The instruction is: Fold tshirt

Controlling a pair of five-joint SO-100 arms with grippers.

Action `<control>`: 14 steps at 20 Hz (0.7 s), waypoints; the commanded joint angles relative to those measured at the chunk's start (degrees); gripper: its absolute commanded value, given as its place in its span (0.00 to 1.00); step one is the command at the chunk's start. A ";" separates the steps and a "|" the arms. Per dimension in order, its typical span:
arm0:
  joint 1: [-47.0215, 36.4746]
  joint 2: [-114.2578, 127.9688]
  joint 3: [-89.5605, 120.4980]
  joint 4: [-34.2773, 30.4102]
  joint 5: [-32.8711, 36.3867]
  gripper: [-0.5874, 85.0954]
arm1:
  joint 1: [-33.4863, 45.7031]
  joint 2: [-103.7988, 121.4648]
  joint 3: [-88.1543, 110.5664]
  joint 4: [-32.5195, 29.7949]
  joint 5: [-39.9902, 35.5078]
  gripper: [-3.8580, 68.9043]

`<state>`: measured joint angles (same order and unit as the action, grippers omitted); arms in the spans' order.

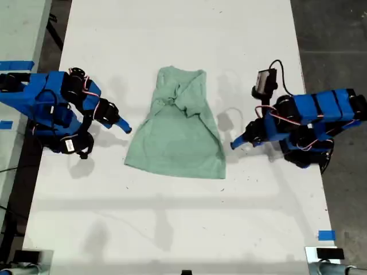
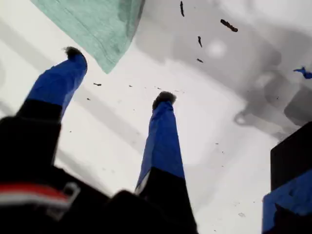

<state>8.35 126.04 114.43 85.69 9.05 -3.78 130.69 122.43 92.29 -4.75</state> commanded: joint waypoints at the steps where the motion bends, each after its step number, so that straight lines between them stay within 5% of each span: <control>1: 0.70 1.32 -0.26 -2.02 -0.09 0.26 | 0.70 -4.39 -4.31 -6.06 -0.70 0.42; 14: 1.93 2.46 1.85 -3.60 -0.44 0.24 | 1.49 -25.84 14.24 -46.32 1.85 0.32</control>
<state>8.96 127.00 116.81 83.23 8.96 -2.11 106.70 136.76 51.06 -3.60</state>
